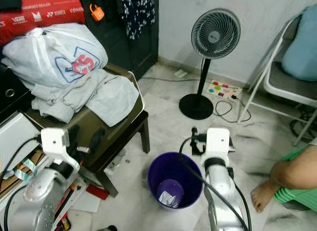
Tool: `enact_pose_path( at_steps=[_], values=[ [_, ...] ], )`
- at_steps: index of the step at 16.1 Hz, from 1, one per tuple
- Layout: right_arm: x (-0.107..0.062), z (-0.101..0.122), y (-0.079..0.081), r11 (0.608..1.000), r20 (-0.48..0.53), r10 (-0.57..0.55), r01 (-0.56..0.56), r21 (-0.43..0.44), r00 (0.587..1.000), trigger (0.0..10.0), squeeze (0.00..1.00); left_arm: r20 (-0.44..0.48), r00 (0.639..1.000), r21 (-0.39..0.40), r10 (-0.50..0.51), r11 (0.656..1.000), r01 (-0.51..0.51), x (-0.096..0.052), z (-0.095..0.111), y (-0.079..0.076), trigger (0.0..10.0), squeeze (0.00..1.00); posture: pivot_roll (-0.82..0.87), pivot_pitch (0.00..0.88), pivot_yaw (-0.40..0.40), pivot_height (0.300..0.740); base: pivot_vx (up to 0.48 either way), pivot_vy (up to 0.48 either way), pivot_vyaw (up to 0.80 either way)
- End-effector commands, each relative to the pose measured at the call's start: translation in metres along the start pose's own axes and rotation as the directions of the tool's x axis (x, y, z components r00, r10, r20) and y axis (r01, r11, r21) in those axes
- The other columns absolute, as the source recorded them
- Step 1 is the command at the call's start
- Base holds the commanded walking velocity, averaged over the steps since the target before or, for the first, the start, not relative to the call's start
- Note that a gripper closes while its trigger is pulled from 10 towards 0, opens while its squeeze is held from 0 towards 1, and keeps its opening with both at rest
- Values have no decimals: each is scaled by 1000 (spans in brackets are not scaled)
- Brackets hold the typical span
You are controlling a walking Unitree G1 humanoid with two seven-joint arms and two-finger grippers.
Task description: Clean up the room
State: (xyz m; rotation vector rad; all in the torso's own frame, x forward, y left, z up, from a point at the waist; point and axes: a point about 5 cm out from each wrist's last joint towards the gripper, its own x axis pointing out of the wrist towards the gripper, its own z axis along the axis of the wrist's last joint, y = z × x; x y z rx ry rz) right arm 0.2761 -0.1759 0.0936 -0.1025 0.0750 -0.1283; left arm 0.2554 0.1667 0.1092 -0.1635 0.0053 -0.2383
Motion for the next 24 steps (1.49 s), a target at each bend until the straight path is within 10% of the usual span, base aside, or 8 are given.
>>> enact_pose_path(
  at_steps=[1, 3, 4, 5, 12, 24],
  values=[
    [0, 5, -5, 1000, 4, -23, 23, 1, 1000, 10000, 1000, -5, 1000, 11, 15, 1000, -15, -2, -3, 1, 10000, 0, -64, 72, 31, 740, 0, 0, 0],
    [1, 13, -5, 1000, 31, -19, 20, -21, 999, 10000, 1000, -4, 1000, 16, 26, 1000, -26, 0, -5, 3, 10000, 0, -71, 60, 38, 740, 0, 0, 0],
    [2, 20, -4, 998, 58, -2, 6, -66, 998, 10000, 827, -9, 999, 37, 41, 998, -40, 1, -7, 4, 10000, 0, -71, 54, 36, 740, 0, 0, 0],
    [4, 25, -4, 996, 79, 3, 4, -88, 997, 10000, 0, -14, 996, 75, 90, 993, -88, 1, -9, 9, 10000, 0, -72, 54, 35, 740, 0, 0, 0],
    [7, 45, 10, 961, 191, 129, -75, -267, 973, 10000, 0, -19, 990, 49, 139, 989, -138, 0, -17, 10, 10000, 0, -71, 58, 24, 740, 0, 0, 229],
    [12, 40, 20, 954, 164, 196, -149, -261, 967, 10000, 0, -11, 989, 58, 149, 987, -148, 2, -18, 8, 10000, 0, -66, 62, 3, 740, 0, 0, 800]
  ],
)
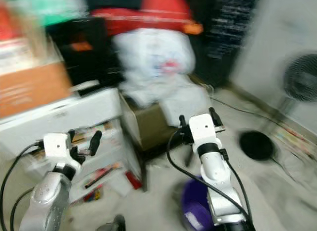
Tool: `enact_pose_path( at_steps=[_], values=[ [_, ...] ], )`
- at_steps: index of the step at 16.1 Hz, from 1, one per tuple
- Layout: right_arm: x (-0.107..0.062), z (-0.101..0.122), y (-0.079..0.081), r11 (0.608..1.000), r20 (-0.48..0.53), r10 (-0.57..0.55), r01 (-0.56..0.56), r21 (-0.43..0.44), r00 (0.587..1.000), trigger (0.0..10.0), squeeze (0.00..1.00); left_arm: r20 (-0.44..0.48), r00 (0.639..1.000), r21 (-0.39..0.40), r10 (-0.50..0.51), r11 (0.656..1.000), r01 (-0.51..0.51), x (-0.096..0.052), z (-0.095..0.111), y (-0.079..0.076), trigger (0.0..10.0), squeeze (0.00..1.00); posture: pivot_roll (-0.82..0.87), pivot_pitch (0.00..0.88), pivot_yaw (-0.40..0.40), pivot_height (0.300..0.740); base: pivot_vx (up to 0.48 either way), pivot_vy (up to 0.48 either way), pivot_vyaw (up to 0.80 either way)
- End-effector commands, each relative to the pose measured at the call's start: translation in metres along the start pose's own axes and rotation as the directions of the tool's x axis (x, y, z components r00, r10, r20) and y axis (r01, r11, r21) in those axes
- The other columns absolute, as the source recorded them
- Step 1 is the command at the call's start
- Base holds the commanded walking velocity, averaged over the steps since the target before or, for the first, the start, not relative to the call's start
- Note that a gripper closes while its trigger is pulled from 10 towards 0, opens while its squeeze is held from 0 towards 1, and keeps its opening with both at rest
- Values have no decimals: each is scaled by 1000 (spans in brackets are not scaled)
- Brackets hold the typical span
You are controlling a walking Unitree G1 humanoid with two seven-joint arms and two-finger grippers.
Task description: Clean up the room
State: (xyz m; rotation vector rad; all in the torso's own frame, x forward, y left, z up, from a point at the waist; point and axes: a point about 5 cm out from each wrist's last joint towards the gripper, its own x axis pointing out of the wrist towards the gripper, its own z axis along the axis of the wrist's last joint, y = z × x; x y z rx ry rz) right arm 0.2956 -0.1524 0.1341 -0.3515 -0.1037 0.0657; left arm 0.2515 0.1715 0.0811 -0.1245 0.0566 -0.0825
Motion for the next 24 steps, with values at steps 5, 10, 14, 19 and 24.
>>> enact_pose_path(
  at_steps=[5, 10, 14, 19, 24],
  values=[
    [-2, -4, 1, 1000, -13, 1, -1, 11, 1000, 10000, 0, 16, 1000, 39, 4, 999, -4, 7, 9, 2, 10000, 0, -62, 71, 11, 740, 0, 0, 800],
    [-3, -6, 2, 1000, -16, -3, 3, 16, 1000, 10000, 0, 9, 1000, 60, 14, 998, -14, 7, 8, 3, 10000, 0, -59, 77, 16, 740, 0, 0, 0],
    [-3, -6, 3, 1000, -17, -2, 2, 21, 1000, 10000, 0, 3, 1000, 60, 8, 998, -8, 8, 8, 1, 10000, 0, -60, 80, 17, 740, 0, 0, 800],
    [-3, -6, 3, 999, -18, -4, 5, 35, 1000, 10000, 0, -6, 1000, 46, -4, 999, 4, 8, 7, -1, 10000, 0, -63, 90, 17, 740, 0, -104, 0],
    [0, -2, 4, 999, -10, -4, 4, 40, 1000, 10000, 0, -10, 1000, 45, -3, 999, 3, 8, 7, 0, 10000, 0, -62, 92, 16, 740, 0, -323, 0]
  ],
)
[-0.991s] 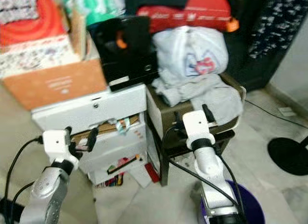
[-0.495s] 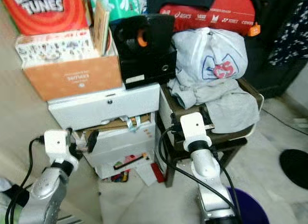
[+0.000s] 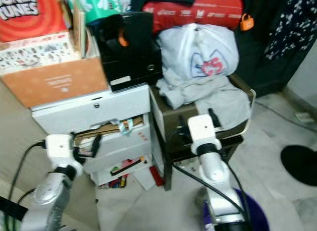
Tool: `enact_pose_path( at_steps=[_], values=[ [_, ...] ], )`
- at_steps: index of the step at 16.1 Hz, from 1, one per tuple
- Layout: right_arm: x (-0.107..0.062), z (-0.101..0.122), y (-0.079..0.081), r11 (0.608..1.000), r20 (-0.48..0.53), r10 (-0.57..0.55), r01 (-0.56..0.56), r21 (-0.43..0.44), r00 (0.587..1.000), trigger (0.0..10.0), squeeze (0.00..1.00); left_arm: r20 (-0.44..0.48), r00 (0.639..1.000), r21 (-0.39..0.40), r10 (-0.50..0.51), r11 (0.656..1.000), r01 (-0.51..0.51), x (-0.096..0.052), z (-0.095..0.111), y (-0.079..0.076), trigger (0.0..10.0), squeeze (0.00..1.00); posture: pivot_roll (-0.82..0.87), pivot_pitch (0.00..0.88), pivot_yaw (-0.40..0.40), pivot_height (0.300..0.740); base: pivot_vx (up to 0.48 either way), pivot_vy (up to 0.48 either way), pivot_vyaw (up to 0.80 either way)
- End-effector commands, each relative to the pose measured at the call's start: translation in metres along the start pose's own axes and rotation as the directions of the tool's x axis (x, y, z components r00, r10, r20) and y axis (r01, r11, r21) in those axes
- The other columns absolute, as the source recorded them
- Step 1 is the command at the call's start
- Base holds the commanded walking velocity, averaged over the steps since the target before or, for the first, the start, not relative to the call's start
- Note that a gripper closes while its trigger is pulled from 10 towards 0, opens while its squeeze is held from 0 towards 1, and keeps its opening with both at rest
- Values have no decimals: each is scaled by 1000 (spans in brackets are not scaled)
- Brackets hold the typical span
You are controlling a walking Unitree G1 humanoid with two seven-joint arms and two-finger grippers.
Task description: Clean up the room
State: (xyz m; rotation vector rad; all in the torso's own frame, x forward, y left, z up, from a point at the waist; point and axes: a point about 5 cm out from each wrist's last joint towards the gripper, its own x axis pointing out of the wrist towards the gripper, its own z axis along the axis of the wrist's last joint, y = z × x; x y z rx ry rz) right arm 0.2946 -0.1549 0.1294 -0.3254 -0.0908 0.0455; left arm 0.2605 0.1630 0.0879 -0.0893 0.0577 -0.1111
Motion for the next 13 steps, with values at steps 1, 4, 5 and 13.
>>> enact_pose_path(
  at_steps=[1, 4, 5, 13],
  values=[
    [1, 3, 5, 1000, 5, 14, -14, 22, 1000, 10000, 0, -7, 1000, 9, 25, 1000, -25, -2, 0, 9, 10000, 0, -62, 92, 16, 740, 0, -360, 0],
    [2, 2, 4, 1000, 1, 11, -11, 28, 1000, 10000, 0, -10, 1000, 7, 24, 1000, -24, -1, 0, 9, 10000, 0, -62, 95, 12, 740, 0, -361, 0],
    [2, 2, 4, 1000, 1, 10, -10, 28, 1000, 10000, 0, -11, 1000, 13, 24, 1000, -24, -1, 0, 9, 10000, 0, -62, 95, 13, 740, 0, -386, 0],
    [2, -1, 2, 999, -12, -8, 9, 46, 1000, 10000, 0, -10, 999, -4, 32, 999, -32, 1, 0, 9, 10000, 0, -62, 93, 18, 740, 0, -120, 69]
  ],
)
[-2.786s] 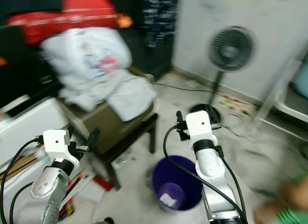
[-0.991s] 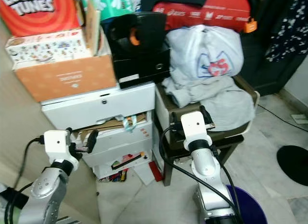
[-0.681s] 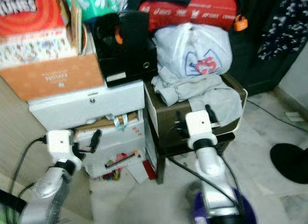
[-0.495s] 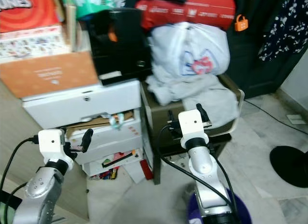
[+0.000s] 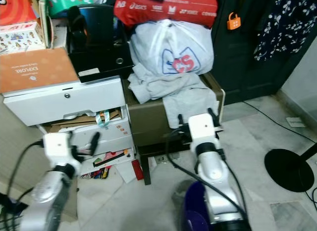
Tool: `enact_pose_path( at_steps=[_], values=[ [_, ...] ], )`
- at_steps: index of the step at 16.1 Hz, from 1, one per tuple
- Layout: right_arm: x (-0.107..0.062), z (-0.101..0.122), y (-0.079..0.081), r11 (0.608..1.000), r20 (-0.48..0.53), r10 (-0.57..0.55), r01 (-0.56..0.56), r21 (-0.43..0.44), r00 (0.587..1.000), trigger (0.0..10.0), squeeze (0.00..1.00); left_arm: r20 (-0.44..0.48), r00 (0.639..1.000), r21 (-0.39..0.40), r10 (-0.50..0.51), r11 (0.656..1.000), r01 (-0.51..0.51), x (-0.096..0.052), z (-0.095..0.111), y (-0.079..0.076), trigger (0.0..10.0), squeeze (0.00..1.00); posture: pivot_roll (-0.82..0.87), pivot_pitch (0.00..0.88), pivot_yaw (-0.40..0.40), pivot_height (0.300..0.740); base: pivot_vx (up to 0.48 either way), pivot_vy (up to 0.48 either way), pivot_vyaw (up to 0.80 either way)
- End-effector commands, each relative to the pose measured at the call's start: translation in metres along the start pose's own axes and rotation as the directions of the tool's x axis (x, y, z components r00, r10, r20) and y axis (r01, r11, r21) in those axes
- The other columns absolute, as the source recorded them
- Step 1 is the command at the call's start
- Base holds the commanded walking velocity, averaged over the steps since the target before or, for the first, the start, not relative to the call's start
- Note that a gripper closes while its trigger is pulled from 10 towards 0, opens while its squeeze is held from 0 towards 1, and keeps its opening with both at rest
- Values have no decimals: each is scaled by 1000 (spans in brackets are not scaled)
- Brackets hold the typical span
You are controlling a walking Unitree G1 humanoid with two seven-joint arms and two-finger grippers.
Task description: Clean up the room
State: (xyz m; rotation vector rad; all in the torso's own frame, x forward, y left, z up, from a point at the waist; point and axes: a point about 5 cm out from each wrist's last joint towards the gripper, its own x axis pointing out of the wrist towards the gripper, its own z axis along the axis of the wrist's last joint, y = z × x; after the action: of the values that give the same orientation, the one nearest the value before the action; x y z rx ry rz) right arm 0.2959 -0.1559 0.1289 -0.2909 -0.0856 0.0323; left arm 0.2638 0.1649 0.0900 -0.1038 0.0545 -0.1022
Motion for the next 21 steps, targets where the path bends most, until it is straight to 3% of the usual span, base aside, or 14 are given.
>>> enact_pose_path(
  at_steps=[1, 8, 15, 21],
  values=[
    [0, 0, 3, 1000, -4, 8, -8, 9, 1000, 10000, 0, -15, 1000, 12, 22, 1000, -21, -2, -2, 7, 10000, 0, -62, 93, 18, 740, 0, 0, 800],
    [0, -1, 5, 1000, -8, 17, -17, 9, 1000, 10000, 0, -12, 1000, 12, 20, 1000, -20, -2, -2, 6, 10000, 0, -61, 89, 16, 740, 0, 0, 800],
    [0, -2, 6, 1000, -11, 26, -26, 6, 1000, 10000, 0, -16, 999, 23, 40, 999, -40, -2, -3, 8, 10000, 0, -59, 89, 13, 740, 0, 0, 367],
    [0, -2, 7, 999, -11, 33, -33, 3, 999, 10000, 0, -17, 999, 25, 46, 999, -46, -1, -2, 8, 10000, 0, -60, 94, 12, 740, 0, 0, 760]
  ],
)
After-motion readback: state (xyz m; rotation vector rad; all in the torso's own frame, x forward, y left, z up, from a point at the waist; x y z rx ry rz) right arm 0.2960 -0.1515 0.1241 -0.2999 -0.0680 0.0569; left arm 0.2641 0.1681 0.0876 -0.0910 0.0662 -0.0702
